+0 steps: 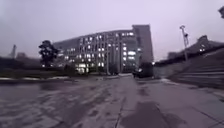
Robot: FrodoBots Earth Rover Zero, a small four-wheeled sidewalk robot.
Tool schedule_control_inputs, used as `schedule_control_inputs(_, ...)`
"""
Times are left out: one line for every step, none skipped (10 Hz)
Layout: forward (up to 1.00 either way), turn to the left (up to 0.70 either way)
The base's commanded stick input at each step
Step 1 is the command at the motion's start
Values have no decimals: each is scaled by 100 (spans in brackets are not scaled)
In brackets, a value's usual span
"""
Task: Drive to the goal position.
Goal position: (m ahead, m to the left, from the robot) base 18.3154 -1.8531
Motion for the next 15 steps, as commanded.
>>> schedule_control_inputs(100, 0)
schedule_control_inputs(100, 0)
schedule_control_inputs(100, 0)
schedule_control_inputs(100, 0)
schedule_control_inputs(100, 0)
schedule_control_inputs(100, 0)
schedule_control_inputs(100, 0)
schedule_control_inputs(100, 0)
schedule_control_inputs(100, 0)
schedule_control_inputs(100, 0)
schedule_control_inputs(100, 0)
schedule_control_inputs(100, 0)
schedule_control_inputs(100, 0)
schedule_control_inputs(100, 0)
schedule_control_inputs(100, 0)
